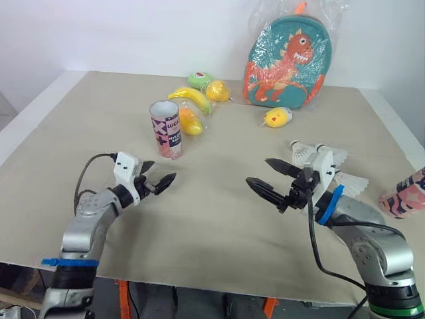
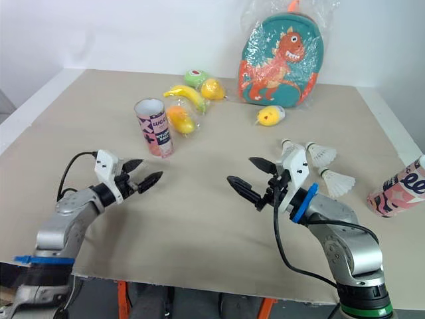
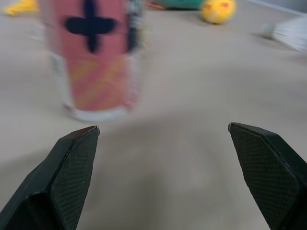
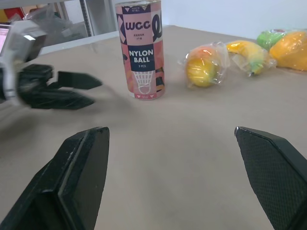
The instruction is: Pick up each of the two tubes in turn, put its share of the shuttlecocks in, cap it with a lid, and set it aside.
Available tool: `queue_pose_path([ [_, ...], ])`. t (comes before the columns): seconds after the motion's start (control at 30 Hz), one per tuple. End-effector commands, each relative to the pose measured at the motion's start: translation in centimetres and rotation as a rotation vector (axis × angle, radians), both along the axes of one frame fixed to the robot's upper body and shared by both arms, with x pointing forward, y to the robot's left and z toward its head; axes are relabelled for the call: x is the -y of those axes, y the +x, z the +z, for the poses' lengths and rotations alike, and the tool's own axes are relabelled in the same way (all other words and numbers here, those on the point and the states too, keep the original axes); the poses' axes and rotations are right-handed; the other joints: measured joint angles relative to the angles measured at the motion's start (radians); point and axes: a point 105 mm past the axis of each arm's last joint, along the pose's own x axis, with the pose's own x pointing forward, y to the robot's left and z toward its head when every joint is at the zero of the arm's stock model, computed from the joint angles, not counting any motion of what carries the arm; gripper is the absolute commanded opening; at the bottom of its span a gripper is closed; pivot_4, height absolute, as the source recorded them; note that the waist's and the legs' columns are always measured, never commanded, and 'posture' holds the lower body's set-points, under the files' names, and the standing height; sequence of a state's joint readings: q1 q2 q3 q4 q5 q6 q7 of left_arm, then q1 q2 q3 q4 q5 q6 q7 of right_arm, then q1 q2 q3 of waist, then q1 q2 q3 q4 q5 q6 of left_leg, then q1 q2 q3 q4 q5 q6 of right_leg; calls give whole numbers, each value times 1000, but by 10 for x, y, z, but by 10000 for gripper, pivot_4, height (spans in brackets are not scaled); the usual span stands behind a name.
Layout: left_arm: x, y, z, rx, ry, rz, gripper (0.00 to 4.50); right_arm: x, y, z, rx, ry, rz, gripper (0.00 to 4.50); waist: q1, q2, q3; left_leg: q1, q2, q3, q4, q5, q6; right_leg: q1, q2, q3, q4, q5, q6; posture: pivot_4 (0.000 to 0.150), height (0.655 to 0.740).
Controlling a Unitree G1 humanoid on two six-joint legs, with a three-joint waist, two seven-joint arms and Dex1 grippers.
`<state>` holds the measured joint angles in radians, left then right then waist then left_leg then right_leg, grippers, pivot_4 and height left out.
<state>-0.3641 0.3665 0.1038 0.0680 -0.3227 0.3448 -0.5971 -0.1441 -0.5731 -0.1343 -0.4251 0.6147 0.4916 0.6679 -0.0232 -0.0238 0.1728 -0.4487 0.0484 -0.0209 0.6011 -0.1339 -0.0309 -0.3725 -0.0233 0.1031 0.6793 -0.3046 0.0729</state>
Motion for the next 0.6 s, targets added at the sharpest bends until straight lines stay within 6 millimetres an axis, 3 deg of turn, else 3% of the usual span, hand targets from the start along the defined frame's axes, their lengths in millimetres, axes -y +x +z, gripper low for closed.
queue_pose_path([
  [0.03, -11, 17, 7, 35, 8, 68, 45000, 0, -9, 13, 67, 17, -15, 44712, 0, 0, 0, 0, 0, 0, 0, 0, 0, 0, 0, 0, 0, 0, 0, 1500, 7302],
  [0.4, 3, 54, 13, 56, 47, 1, 45000, 3, -23, 16, 80, 18, -58, 44712, 0, 0, 0, -1, 0, -1, 0, 0, 0, 0, 0, -1, 0, 0, 1, 1500, 7302],
  [0.6, 19, 72, 25, 73, 45, -70, 45000, 0, -26, 18, 90, 7, -59, 44712, 1, -1, 0, -2, -1, -1, 0, 0, 0, 0, 0, -2, 0, 0, 2, 1500, 7302],
])
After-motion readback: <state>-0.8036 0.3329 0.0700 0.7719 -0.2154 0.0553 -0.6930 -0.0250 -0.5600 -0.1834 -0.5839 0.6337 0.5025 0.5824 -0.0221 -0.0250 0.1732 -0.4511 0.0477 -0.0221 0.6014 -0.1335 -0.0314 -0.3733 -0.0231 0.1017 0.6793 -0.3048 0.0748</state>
